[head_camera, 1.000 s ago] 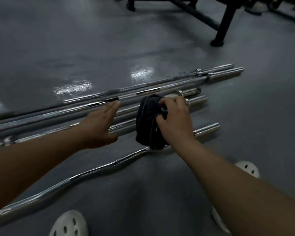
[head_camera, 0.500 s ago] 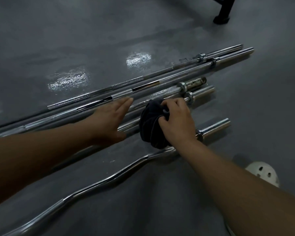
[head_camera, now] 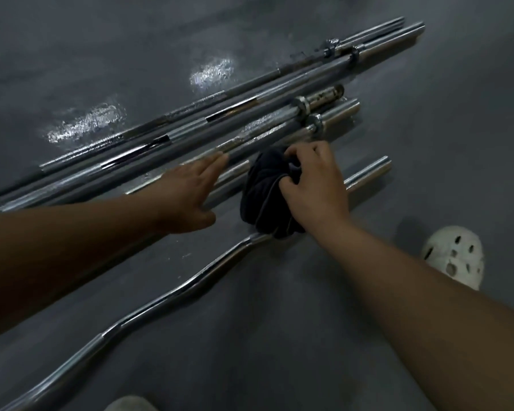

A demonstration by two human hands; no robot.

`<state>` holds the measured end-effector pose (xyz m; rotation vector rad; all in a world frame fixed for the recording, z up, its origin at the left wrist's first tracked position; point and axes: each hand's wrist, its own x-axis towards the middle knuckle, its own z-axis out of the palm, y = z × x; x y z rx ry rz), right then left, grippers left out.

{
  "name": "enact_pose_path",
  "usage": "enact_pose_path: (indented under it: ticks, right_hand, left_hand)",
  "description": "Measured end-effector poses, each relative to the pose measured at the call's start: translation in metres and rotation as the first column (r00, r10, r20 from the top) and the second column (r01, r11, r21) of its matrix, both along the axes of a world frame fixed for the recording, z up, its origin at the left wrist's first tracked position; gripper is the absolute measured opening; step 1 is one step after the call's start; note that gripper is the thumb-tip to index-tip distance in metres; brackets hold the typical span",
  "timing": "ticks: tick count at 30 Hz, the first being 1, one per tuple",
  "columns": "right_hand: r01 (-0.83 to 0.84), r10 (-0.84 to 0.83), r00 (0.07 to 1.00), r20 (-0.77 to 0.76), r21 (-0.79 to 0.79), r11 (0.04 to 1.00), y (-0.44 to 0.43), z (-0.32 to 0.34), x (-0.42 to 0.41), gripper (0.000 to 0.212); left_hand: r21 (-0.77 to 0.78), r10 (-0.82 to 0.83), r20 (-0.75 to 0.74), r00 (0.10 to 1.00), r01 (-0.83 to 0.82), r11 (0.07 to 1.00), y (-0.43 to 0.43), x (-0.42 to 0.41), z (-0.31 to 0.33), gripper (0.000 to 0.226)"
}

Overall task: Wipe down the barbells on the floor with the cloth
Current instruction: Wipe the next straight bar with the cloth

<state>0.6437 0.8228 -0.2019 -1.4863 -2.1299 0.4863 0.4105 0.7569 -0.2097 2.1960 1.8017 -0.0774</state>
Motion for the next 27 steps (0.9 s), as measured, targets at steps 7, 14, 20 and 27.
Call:
enact_pose_path:
  ticks: [7,14,20,27]
  right_hand:
    - [-0.077,0.077,0.996,0.037,-0.006,0.997,0.022,0.023,-0.025,0.035]
    - [-0.156,0.153,0.983,0.101,0.014,0.988,0.033,0.048,-0.021,0.031]
    - [-0.214,0.21,0.969,0.134,0.017,0.977,0.028,0.072,0.01,0.031]
    - [-0.285,0.265,0.944,0.195,0.083,0.955,0.022,0.115,0.054,0.032]
  left_hand:
    - [0.02,0.03,-0.053,0.998,-0.029,0.999,0.015,-0.004,0.043,0.112]
    - [0.072,0.15,-0.022,0.988,-0.149,0.986,0.011,0.027,0.067,0.109]
    - [0.107,0.313,-0.003,0.95,-0.311,0.944,-0.012,0.063,0.071,0.109]
    - [0.163,0.448,-0.002,0.894,-0.442,0.882,-0.042,0.111,0.104,0.107]
